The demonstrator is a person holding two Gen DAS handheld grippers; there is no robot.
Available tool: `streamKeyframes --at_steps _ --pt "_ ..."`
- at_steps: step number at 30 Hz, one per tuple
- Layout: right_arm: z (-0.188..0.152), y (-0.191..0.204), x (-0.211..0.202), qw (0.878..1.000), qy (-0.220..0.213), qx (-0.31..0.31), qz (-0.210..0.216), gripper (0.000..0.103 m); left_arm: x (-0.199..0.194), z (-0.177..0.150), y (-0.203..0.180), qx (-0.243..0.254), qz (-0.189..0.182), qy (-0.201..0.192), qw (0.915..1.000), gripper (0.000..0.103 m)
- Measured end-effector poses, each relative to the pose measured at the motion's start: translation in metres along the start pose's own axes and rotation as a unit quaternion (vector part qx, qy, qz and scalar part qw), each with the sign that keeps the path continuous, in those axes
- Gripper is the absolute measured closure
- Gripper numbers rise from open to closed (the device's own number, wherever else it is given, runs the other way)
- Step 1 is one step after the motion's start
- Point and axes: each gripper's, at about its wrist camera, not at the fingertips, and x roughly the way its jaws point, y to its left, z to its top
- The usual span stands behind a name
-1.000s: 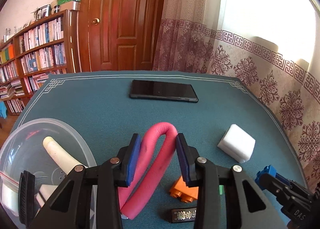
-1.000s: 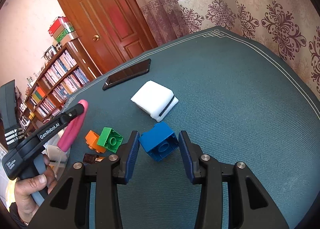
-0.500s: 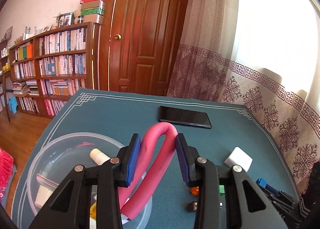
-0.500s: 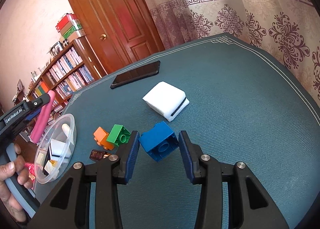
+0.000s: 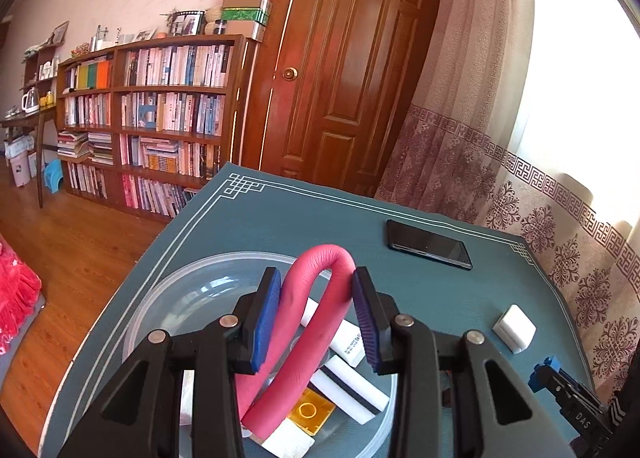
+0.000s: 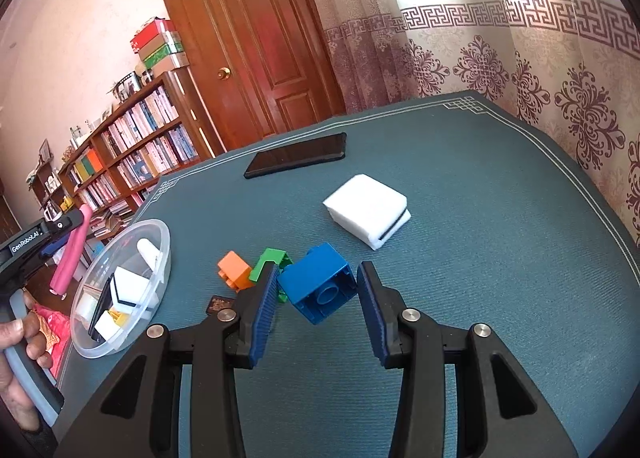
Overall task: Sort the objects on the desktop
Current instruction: 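Grasp the blue brick with the right tool while the left tool carries the pink tube to the bowl, then drop the pink tube and blue brick into the bowl, opening both tools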
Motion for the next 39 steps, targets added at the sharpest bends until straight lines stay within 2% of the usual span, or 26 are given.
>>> streamKeyframes --at_steps 4,15,16,18,19,22,30,37,39 --pt "0.002 0.025 -0.005 1.0 -0.005 -0.019 0.013 0.06 0.0 -0.002 0.011 -0.009 -0.008 0.001 0.9999 0.062" --pt "0.021 0.104 0.008 0.995 0.006 -0.048 0.085 0.059 0.002 0.001 0.03 -0.031 -0.028 0.0 0.9991 0.059" --pt "0.022 0.113 0.011 0.995 0.006 -0.053 0.09 0.059 0.003 0.0 0.031 -0.033 -0.029 0.002 0.999 0.056" --pt "0.023 0.128 0.015 0.993 0.005 -0.063 0.095 0.059 0.005 -0.003 0.037 -0.045 -0.025 0.001 0.9987 0.026" --pt "0.024 0.134 0.018 0.993 0.006 -0.066 0.098 0.059 0.004 -0.005 0.041 -0.053 -0.021 -0.003 0.9984 0.022" --pt "0.025 0.149 0.028 0.992 0.012 -0.069 0.106 0.059 0.001 -0.006 0.053 -0.066 -0.013 -0.01 0.9977 0.022" --pt "0.025 0.174 0.052 0.989 0.033 -0.077 0.124 0.059 -0.012 -0.004 0.078 -0.079 0.058 -0.041 0.9944 0.021" --pt "0.022 0.194 0.064 0.984 0.048 -0.094 0.144 0.058 -0.017 -0.005 0.085 -0.09 0.066 -0.05 0.9924 0.019" --pt "0.019 0.196 0.068 0.983 0.055 -0.095 0.147 0.053 -0.016 -0.005 0.087 -0.093 0.068 -0.048 0.9922 0.018"
